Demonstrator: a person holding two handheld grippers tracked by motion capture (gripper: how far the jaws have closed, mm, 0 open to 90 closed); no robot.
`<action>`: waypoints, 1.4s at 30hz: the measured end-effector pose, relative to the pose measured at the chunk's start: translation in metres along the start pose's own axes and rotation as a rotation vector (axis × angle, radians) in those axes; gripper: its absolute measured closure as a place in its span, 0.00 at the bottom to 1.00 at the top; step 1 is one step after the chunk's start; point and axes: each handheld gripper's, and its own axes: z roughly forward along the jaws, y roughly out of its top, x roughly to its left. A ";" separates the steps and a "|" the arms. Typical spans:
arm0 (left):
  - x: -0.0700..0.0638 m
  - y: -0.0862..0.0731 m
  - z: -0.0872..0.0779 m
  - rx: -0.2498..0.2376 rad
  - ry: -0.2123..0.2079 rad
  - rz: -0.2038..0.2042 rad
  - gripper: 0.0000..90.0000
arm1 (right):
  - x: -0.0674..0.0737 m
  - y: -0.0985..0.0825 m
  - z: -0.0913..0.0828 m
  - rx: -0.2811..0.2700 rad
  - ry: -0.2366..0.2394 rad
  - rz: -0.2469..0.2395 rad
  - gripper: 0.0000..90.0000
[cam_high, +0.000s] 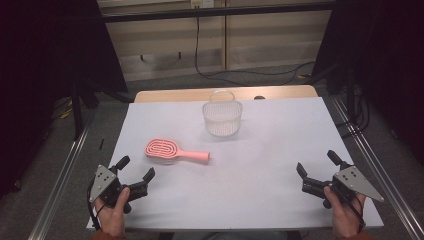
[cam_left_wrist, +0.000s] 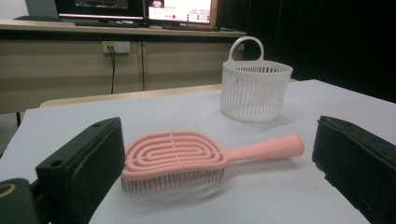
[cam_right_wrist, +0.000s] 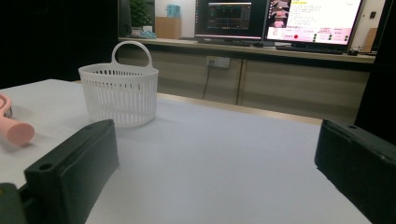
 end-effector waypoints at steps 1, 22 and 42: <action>0.000 0.000 0.000 0.001 -0.005 0.000 0.03 | 0.000 0.000 0.000 0.001 0.002 -0.001 0.00; 0.001 0.010 0.013 -0.017 -0.050 0.018 0.05 | 0.000 -0.001 0.002 0.006 0.027 0.008 0.00; 0.001 0.022 0.047 0.025 -0.079 0.039 0.05 | 0.001 -0.002 0.002 0.015 0.020 0.018 0.00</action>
